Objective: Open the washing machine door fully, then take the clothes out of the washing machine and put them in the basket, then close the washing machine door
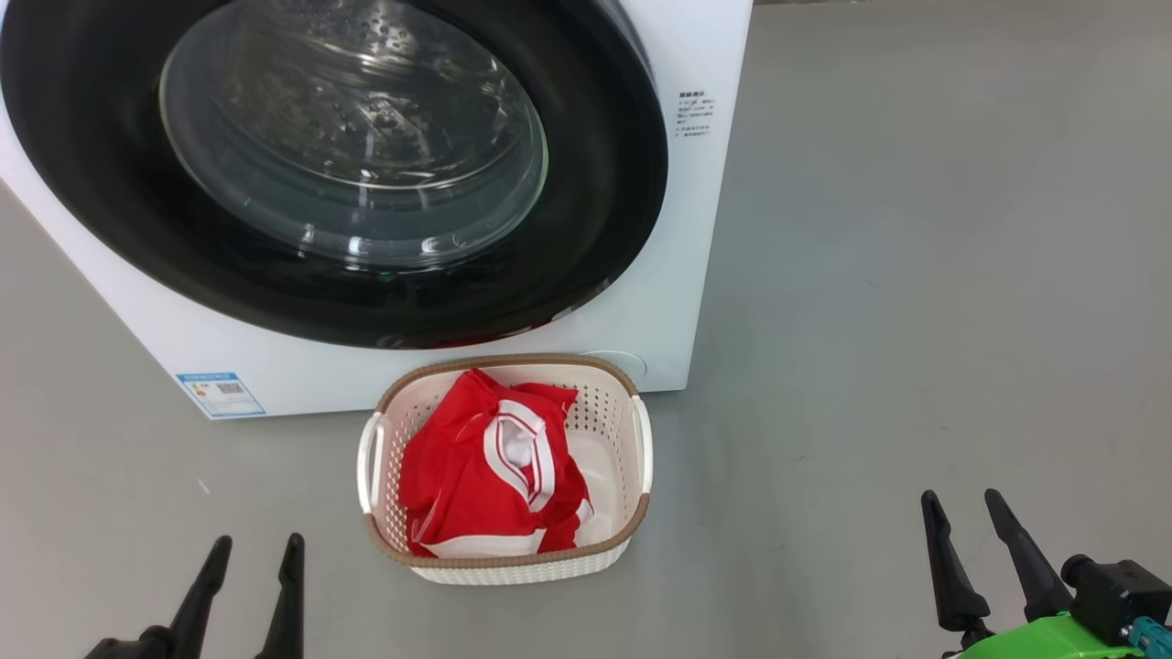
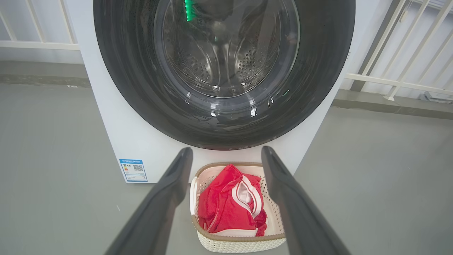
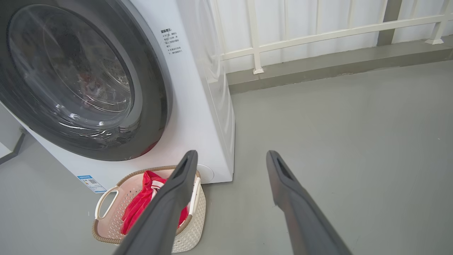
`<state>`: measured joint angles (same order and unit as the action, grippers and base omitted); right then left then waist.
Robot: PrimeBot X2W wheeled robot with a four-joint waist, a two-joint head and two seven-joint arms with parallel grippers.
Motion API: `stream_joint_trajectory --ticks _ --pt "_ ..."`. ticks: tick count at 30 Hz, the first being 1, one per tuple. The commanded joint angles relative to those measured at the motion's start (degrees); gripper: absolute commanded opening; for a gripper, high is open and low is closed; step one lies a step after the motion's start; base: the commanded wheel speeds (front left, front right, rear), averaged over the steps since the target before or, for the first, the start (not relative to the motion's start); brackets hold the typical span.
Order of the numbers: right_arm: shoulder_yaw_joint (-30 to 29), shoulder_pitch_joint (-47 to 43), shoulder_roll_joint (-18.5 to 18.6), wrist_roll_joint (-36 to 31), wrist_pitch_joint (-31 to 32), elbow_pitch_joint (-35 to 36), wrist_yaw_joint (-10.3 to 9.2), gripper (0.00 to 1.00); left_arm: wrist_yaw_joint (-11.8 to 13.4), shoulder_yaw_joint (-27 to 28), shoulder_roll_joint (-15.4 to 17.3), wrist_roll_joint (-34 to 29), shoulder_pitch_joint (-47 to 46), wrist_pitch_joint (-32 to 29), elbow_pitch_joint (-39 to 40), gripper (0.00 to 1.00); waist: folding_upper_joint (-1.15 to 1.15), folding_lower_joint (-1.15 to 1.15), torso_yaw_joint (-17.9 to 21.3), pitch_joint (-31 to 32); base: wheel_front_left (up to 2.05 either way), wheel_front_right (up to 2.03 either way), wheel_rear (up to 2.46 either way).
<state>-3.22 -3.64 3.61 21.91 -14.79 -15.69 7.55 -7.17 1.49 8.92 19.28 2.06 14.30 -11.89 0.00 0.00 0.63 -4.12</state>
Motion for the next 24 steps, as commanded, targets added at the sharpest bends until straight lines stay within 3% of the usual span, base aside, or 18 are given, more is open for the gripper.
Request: stream_joint_trajectory --ticks 1,13,14,24 --pt "1.0 0.7 0.6 0.1 -0.2 1.5 -0.06 1.00 -0.3 2.2 0.6 -0.1 -1.2 0.7 1.6 1.00 0.00 0.00 -0.1 -0.1 0.00 0.00 0.00" --pt "1.2 0.9 0.4 0.1 -0.2 1.4 -0.06 1.00 -0.3 2.9 0.5 -0.5 -1.3 0.7 2.4 1.00 0.00 0.00 0.0 -0.2 0.00 0.00 0.00" --pt "-0.1 0.0 -0.2 -0.2 0.0 0.0 0.00 0.00 0.0 0.7 -0.4 -0.2 0.0 0.0 1.0 0.00 0.00 0.00 0.0 -0.2 0.00 0.00 0.00" --pt "0.2 0.3 -1.3 2.5 0.8 -3.3 0.00 0.00 0.1 0.0 -2.4 2.7 0.3 -1.0 -2.3 0.00 0.00 0.08 0.0 0.0 0.00 0.00 0.00"
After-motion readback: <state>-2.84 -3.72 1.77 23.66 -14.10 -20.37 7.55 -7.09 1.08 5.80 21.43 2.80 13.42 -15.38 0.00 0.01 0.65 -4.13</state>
